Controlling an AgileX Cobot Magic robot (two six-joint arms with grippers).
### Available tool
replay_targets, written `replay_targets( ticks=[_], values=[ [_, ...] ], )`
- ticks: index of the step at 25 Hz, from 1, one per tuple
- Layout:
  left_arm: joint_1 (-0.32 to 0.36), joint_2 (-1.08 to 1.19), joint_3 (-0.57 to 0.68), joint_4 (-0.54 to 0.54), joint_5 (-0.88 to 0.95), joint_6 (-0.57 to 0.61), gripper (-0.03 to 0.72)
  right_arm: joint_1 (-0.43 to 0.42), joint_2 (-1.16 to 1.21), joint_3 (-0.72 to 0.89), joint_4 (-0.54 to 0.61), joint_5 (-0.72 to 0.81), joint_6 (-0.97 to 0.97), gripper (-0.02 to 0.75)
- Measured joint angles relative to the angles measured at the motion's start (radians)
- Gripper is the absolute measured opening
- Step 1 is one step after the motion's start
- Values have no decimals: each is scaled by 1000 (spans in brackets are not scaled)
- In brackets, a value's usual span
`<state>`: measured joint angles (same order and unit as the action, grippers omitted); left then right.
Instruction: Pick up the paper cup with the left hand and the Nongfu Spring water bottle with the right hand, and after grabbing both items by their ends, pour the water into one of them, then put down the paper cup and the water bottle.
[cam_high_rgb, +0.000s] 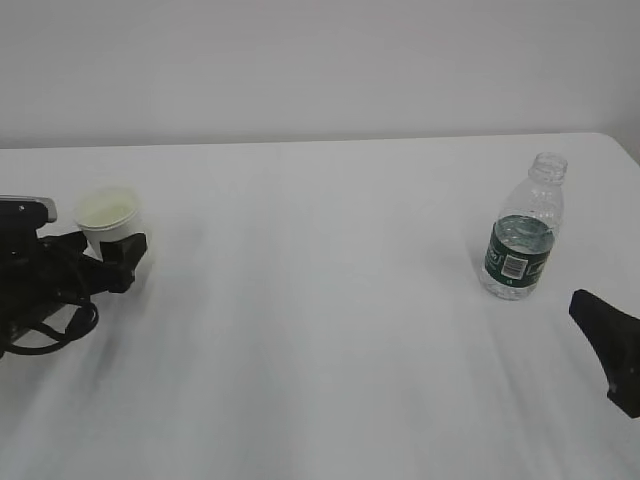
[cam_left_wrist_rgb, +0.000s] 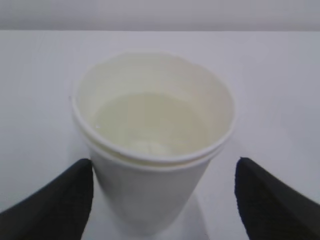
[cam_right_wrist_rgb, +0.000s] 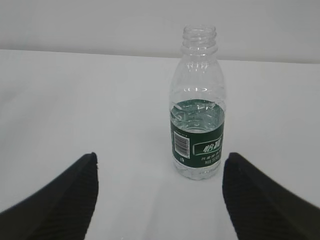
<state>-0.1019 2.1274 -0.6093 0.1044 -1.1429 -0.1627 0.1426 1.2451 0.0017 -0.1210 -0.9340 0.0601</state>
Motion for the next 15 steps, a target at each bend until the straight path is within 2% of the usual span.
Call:
replay_targets(
  ticks=[11, 15],
  values=[
    [0, -181, 170, 2, -1, 0, 629, 0, 0, 0, 0, -17, 11, 590],
    [0, -252, 234, 44, -1, 0, 610, 0, 0, 0, -26, -46, 58, 590]
  ],
)
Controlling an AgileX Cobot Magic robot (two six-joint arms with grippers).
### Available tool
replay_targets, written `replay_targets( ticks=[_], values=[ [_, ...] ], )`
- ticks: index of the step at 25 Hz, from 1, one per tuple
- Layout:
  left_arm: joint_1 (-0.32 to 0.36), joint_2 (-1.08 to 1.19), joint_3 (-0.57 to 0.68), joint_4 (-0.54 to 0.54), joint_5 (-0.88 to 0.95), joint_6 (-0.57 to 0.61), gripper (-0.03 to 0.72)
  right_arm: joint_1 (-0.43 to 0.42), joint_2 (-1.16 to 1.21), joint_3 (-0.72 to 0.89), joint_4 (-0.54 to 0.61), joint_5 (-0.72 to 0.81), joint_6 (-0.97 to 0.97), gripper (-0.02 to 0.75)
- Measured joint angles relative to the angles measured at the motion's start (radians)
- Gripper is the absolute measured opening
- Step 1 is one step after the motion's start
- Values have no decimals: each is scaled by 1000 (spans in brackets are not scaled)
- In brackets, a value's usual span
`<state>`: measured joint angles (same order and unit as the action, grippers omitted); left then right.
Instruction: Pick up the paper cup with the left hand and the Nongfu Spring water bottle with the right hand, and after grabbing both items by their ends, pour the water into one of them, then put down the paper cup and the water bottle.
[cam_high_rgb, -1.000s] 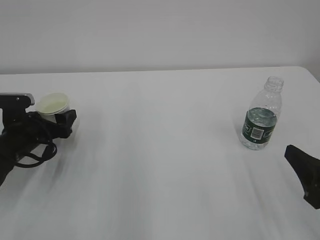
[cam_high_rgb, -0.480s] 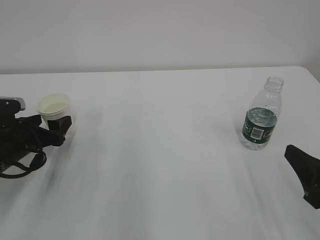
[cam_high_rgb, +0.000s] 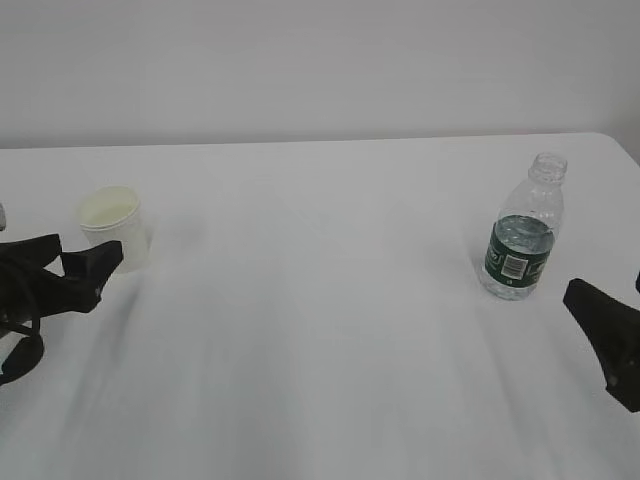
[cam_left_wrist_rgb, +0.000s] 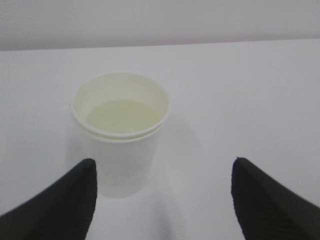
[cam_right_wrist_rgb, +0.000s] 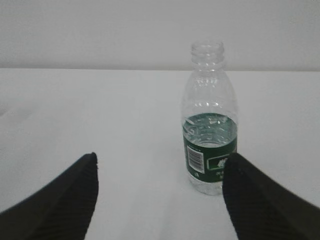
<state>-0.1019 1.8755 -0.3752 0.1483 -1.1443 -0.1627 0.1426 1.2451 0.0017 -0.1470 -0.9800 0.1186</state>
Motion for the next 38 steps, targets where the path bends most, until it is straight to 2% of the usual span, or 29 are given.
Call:
replay_targets(
  ticks=[5, 16, 26, 38],
  values=[
    [-2, -123, 21, 75, 0, 0, 587, 0, 0, 0, -59, -37, 1, 590],
    [-2, -392, 23, 81, 0, 0, 584, 0, 0, -106, -65, -39, 1, 590],
    [-2, -503, 28, -27, 0, 0, 561, 0, 0, -216, -66, -5, 1, 590],
    [-2, -578, 29, -61, 0, 0, 555, 0, -44, -230, -66, 21, 1, 590]
  ],
)
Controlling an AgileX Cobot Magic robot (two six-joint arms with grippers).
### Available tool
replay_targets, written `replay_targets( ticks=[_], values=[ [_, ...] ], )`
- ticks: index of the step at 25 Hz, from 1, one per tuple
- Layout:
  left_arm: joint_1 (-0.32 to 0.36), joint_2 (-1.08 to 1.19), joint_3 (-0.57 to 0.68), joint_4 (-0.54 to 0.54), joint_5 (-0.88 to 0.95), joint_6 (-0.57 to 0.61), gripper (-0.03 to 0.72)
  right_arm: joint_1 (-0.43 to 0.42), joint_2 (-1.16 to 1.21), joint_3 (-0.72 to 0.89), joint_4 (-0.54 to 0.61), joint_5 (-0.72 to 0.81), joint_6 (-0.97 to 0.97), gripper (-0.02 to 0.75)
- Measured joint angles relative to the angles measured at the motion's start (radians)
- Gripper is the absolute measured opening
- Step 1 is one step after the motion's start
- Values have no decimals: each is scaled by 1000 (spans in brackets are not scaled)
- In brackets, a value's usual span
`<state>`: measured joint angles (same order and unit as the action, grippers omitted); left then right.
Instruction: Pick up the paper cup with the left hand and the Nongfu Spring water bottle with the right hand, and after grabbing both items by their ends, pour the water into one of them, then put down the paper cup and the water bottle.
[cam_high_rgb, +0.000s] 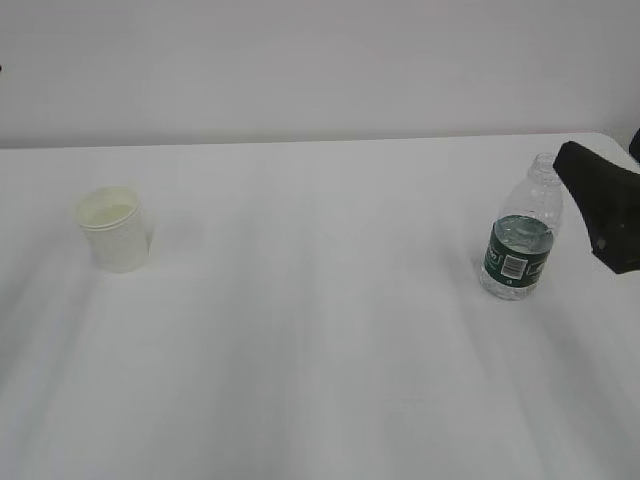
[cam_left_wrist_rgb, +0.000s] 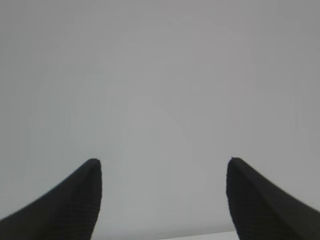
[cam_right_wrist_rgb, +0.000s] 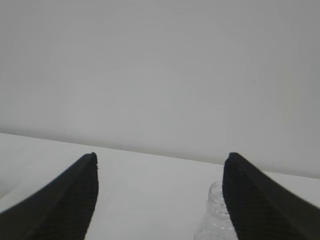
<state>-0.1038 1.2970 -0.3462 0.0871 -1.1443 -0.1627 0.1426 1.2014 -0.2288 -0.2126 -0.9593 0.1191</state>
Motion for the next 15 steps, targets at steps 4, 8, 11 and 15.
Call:
replay_targets(
  ticks=[4, 8, 11, 15],
  values=[
    [0, -35, 2, -32, 0, 0, 555, 0, -43, -37, 0, 77, 0, 590],
    [0, -86, 4, -30, 0, 0, 555, 0, -88, -83, 0, 144, 0, 585],
    [0, -135, 4, -37, 0, 0, 554, 0, -135, -124, 0, 221, 0, 578],
    [0, -193, 4, -68, 0, -2, 550, 0, -208, -165, -2, 296, -12, 575]
  ],
)
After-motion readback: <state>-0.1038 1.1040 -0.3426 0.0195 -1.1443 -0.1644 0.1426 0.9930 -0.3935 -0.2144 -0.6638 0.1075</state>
